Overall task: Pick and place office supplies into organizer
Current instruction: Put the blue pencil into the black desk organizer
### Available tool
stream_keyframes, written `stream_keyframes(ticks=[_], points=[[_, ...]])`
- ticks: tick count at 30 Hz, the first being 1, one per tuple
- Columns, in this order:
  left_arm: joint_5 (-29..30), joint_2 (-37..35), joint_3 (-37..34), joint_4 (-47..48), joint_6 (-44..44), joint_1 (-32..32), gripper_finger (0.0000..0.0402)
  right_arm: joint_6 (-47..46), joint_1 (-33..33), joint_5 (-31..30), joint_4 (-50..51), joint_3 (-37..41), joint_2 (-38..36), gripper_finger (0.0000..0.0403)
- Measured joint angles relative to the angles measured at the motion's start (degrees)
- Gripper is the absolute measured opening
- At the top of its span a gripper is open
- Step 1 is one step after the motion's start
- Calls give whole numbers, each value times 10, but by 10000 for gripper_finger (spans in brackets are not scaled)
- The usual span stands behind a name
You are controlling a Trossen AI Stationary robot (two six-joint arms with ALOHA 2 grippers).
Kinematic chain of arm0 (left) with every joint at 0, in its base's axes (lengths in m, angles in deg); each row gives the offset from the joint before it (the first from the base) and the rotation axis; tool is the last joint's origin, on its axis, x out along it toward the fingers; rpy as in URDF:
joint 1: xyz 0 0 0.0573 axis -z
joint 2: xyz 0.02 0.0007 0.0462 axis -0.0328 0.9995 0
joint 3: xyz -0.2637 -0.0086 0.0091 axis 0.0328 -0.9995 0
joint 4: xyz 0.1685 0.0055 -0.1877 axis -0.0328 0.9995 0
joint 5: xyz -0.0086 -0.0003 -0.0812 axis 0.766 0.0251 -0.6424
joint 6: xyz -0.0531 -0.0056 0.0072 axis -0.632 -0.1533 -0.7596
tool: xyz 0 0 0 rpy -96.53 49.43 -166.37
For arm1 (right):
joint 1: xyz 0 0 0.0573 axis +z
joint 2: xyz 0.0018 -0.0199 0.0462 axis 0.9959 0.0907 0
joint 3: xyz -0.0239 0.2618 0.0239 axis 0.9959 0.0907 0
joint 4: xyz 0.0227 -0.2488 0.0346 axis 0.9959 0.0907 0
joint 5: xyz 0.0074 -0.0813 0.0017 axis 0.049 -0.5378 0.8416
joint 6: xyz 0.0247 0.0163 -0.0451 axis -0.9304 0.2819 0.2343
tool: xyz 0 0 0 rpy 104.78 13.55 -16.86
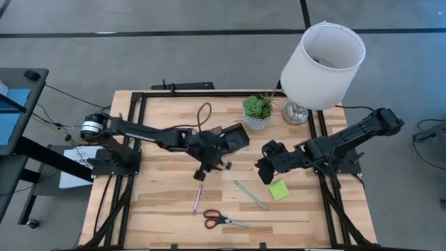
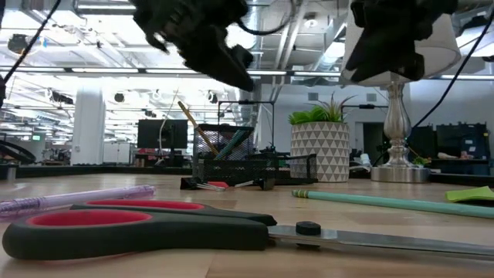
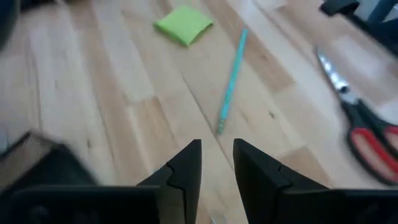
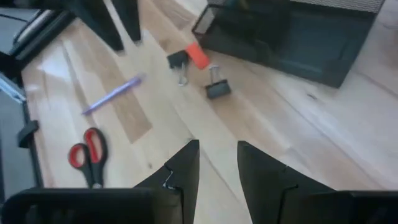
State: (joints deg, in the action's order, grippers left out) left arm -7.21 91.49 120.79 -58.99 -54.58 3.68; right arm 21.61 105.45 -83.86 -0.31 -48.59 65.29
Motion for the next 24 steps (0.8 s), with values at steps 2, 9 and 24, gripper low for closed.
stream_keyframes(ticks=[2,9,24], points=[[1,33,1,-10,15,5,87,0,6,-1,-2,0,0,102],[1,139,41,-40,17,21,87,6,6,-18,0,0,0,102],[-19,236,72,-76,1,28,87,8,6,-83,11,0,-2,102]])
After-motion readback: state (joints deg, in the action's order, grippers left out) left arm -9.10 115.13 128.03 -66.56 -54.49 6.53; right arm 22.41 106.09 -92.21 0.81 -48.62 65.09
